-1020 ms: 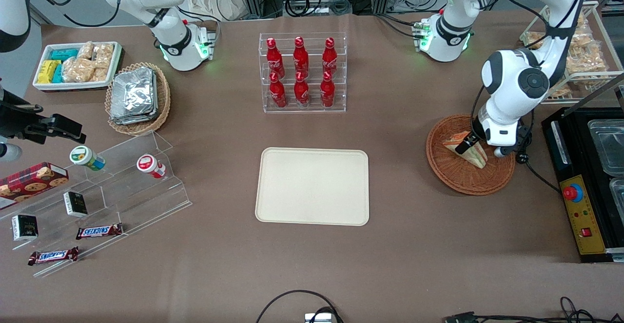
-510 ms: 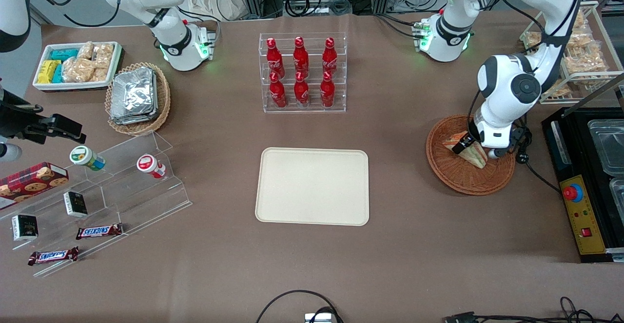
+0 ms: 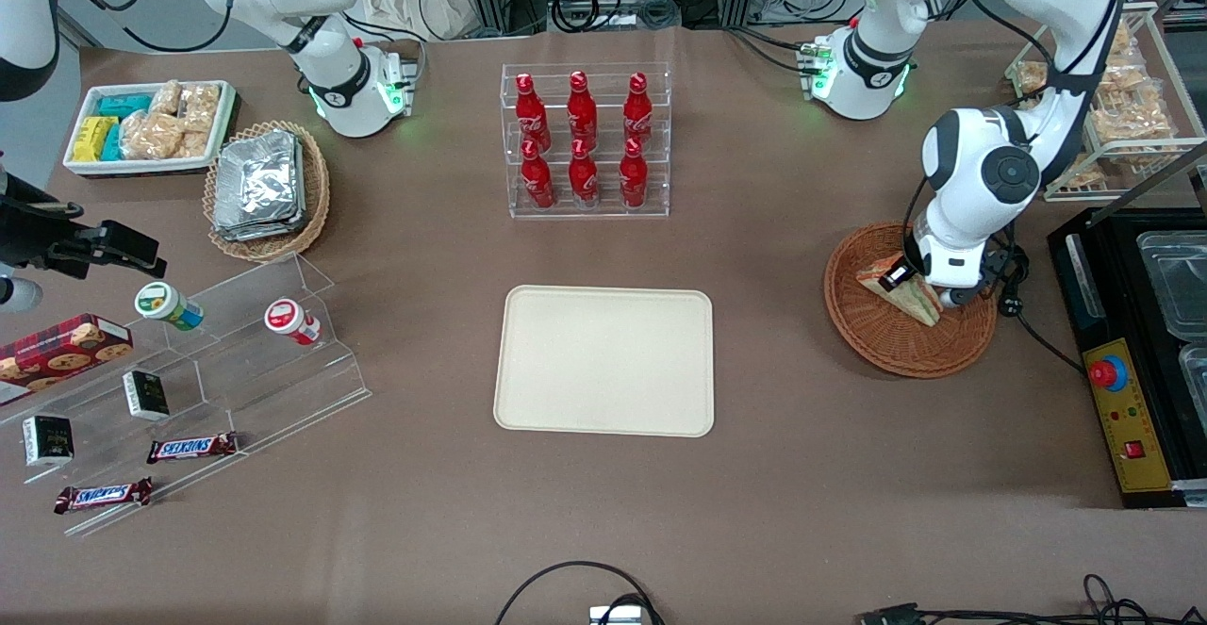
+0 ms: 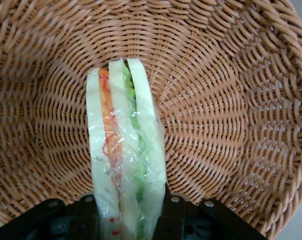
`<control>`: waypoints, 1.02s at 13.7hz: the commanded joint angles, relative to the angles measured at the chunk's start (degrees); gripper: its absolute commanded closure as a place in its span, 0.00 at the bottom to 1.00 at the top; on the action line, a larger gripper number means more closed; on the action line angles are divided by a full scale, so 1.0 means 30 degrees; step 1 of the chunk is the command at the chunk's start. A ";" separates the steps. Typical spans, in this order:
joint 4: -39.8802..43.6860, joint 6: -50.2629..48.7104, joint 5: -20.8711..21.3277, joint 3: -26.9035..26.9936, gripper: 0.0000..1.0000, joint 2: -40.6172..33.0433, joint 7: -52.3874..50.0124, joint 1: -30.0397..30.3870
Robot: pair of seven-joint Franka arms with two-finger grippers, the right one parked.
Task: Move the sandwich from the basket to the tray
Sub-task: 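Close the left gripper on the sandwich and lift it, then carry the sandwich with the left gripper over to the beige tray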
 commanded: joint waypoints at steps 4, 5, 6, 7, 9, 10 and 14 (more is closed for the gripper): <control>0.3366 -0.6329 0.1672 -0.1446 0.79 -0.1786 -0.0187 -0.0450; 0.4301 -0.7150 0.1673 -0.2001 0.79 -0.1787 -0.0128 -0.0450; 0.5325 -0.8086 0.1731 -0.2500 0.79 -0.1671 0.0192 -0.0450; 0.6380 -0.8995 0.1876 -0.2853 0.81 -0.1583 0.0746 -0.0450; 0.7936 -0.9909 0.1762 -0.3178 0.83 -0.1407 0.2383 -0.0450; 0.8291 -0.9941 0.1587 -0.3237 0.83 -0.1320 0.3465 -0.0479; 0.9404 -0.9824 0.1175 -0.4260 0.81 -0.0794 0.5934 -0.0771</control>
